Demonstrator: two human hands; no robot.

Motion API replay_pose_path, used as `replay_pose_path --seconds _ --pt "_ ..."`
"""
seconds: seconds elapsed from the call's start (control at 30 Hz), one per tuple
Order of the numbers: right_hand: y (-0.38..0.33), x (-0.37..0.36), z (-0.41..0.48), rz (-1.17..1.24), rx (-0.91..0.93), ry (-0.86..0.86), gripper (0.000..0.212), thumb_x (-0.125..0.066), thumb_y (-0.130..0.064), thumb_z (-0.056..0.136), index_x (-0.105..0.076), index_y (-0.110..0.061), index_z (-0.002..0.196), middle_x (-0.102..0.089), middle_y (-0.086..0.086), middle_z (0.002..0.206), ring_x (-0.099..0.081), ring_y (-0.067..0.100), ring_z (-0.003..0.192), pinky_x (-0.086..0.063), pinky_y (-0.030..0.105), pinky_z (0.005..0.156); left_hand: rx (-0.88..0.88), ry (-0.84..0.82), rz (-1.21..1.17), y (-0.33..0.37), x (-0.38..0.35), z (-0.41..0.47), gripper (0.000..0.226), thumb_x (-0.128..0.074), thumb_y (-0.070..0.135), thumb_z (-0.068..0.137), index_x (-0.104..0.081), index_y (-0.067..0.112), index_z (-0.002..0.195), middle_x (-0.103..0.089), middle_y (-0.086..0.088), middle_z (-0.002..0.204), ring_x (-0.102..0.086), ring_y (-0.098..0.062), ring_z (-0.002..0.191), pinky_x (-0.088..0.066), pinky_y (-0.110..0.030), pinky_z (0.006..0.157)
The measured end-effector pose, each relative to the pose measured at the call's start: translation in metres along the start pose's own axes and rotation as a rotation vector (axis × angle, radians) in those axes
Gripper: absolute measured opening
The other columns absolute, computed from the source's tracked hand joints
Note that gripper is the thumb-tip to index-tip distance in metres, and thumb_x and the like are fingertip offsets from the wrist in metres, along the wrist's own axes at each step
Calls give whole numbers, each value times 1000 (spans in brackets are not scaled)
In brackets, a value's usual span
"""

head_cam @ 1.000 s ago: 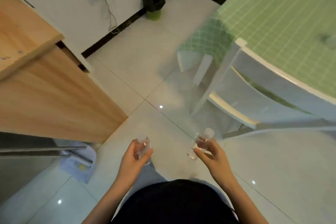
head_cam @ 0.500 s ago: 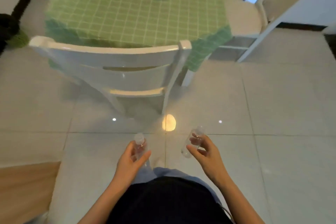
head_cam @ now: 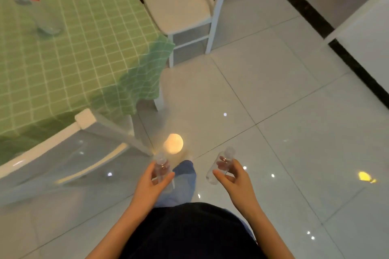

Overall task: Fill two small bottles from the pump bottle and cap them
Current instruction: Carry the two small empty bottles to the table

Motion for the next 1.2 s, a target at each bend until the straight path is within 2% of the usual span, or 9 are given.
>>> replay_pose_path --seconds 0.07,0.23,0.47,0.63,0.77,0.87,0.93,1.03,1.2 --pt "-9 8 25 24 -23 31 32 -66 -24 87 -52 -32 114 -62 -17 108 -61 3 98 -50 7 68 -5 -30 -11 24 -16 33 28 -66 9 84 -56 18 108 -61 10 94 -58 -2 88 -44 -3 61" --pt "-47 28 88 45 -28 101 29 -68 -23 86 -54 -39 105 -63 -20 104 -63 -9 92 -48 3 68 -34 -63 -7 75 -33 105 29 -66 4 83 -57 15 107 -64 3 98 -60 -9 93 -46 -7 67" --pt "-80 50 157 83 -46 132 30 -69 -20 85 -57 -28 112 -63 -18 104 -60 -16 91 -48 4 69 -47 -72 15 121 -48 167 26 -67 8 83 -59 19 104 -65 7 96 -60 0 90 -45 -4 67" --pt "-104 63 214 18 -53 99 27 -70 -17 84 -59 -16 109 -68 -2 102 -65 -1 88 -55 18 77 0 -2 -18 143 -53 205 28 -66 6 83 -59 10 110 -65 2 98 -60 -1 90 -45 -7 66" --pt "-121 69 276 9 -77 8 26 -60 0 89 -56 5 115 -62 29 114 -64 -2 71 -52 23 86 5 97 -81 165 -60 236 26 -65 7 84 -59 15 109 -64 4 97 -60 -3 90 -44 -5 65" --pt "-150 74 328 -10 -23 -91 24 -69 -9 85 -59 -14 106 -66 3 105 -64 9 95 -50 18 80 21 191 -122 185 -71 265 24 -64 3 84 -59 8 107 -63 2 95 -58 -2 86 -43 -2 63" --pt "-172 78 361 -37 3 -184 24 -70 -13 84 -58 -23 103 -65 -7 103 -64 4 94 -50 14 76 24 257 -156 203 -79 284 22 -64 3 84 -60 8 105 -63 2 91 -57 -2 83 -42 0 61" --pt "-204 86 404 -86 54 -249 27 -71 -13 84 -58 -30 100 -66 -12 98 -63 -12 86 -50 7 69 29 359 -227 230 -87 309 18 -64 2 84 -59 6 101 -62 2 82 -58 -7 75 -45 -3 60" --pt "-244 87 461 -168 94 -352 27 -70 -14 85 -57 -27 105 -65 -12 100 -60 -16 87 -49 6 71 40 492 -327 264 -89 343 20 -64 0 83 -58 8 100 -61 6 81 -56 1 74 -44 -1 60"
Point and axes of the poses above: each hand's wrist, its own z-axis towards the middle knuckle, its own x-axis out of the back of the hand, y = z × x, the point moved 6 cm from there along z, towards the middle knuckle
